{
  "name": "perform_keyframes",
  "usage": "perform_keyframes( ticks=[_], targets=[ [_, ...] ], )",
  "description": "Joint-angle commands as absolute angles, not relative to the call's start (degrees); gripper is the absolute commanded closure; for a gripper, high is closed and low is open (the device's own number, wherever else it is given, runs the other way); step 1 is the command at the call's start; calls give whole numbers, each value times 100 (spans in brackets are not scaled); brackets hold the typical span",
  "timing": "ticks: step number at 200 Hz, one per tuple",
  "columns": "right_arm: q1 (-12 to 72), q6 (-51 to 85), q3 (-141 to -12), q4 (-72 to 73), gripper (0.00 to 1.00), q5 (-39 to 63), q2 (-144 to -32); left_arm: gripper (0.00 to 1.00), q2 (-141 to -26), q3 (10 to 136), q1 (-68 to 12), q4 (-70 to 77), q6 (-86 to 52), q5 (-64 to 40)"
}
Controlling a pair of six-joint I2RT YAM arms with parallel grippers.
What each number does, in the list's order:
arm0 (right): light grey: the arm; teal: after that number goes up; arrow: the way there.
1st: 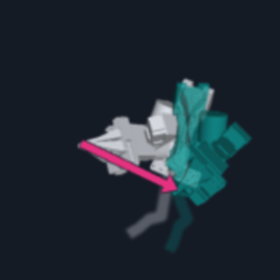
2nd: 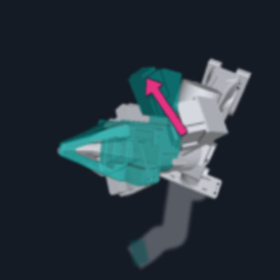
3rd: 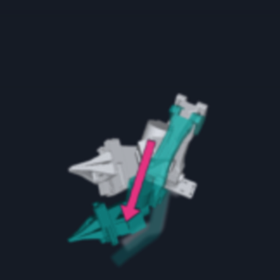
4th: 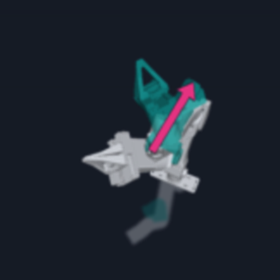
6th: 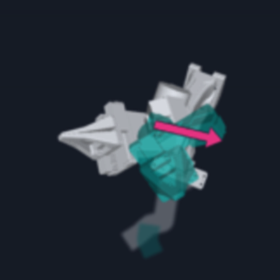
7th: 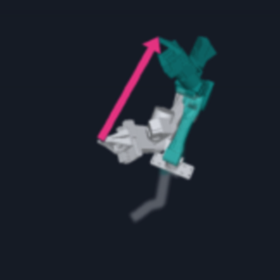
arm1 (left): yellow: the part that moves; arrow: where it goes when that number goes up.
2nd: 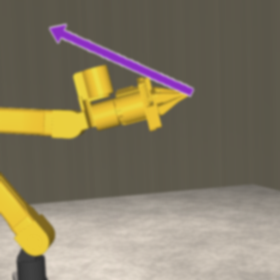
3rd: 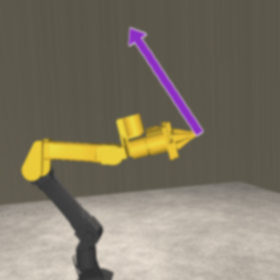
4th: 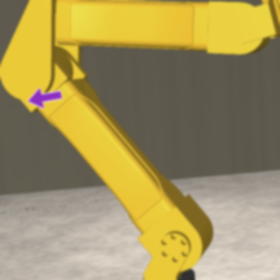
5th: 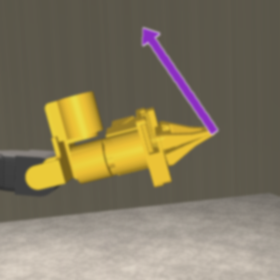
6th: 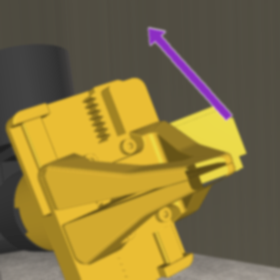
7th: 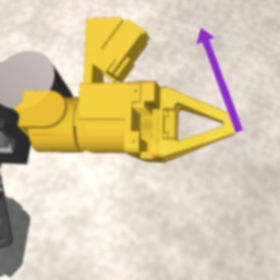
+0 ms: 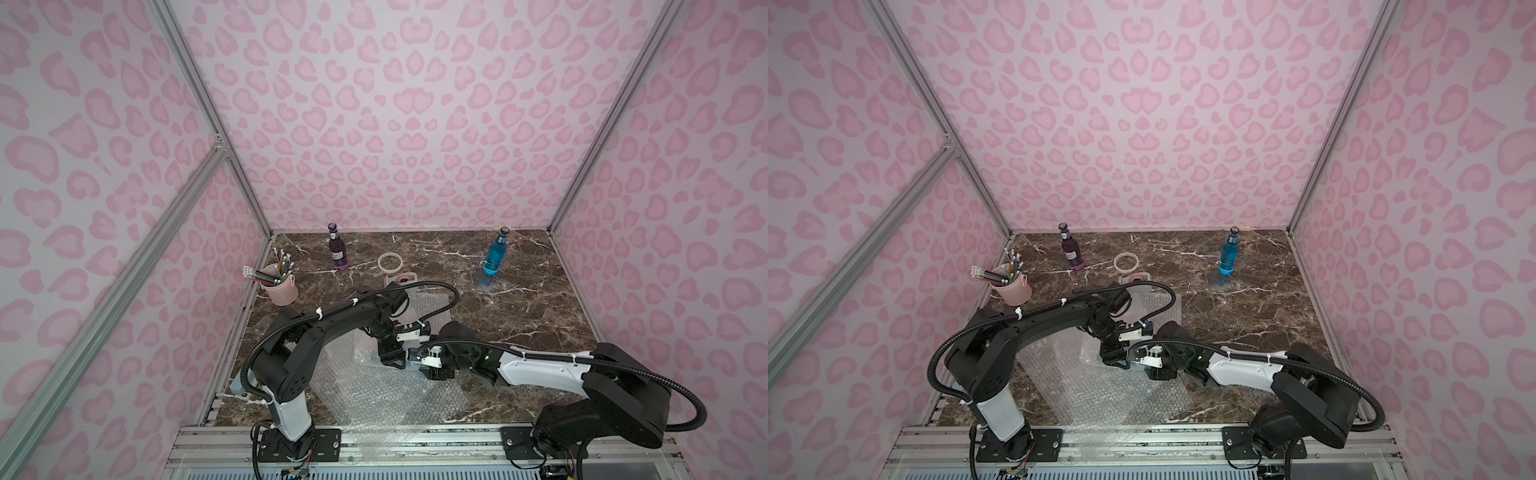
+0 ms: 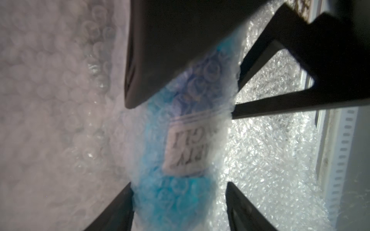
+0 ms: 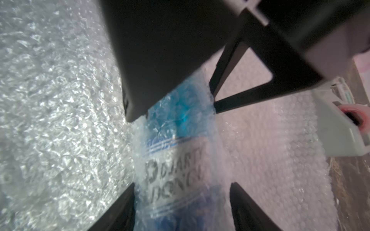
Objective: Wrap wine bottles in bubble wrap
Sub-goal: Wrap the wine bottle in bubble wrap.
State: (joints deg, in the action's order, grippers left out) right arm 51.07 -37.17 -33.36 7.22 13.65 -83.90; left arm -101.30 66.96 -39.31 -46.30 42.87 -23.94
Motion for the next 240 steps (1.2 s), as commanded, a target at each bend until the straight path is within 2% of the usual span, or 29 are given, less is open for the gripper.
perform_keyframes(
  ticks=[1,70,125,191,240],
  targets=[
    [5078,-3898,-3482,272,29,1387,-8581,26,-9871,6753,-3870,-4802,4269,-2558],
    [5004,-3991,-3841,-288,32,1586,-8981,20,-9031,6767,-3341,-5399,4213,-2488],
    [4952,-3899,-3602,194,29,1799,-8468,20,-9217,6787,-3215,-5429,4153,-1322],
    [4968,-3955,-3944,-157,31,1782,-8982,18,-8165,6673,-3041,-5408,3981,-1750],
    [4969,-4093,-4506,-489,33,2129,-9416,18,-7262,5976,-3041,-5465,3854,-1830]
  ],
)
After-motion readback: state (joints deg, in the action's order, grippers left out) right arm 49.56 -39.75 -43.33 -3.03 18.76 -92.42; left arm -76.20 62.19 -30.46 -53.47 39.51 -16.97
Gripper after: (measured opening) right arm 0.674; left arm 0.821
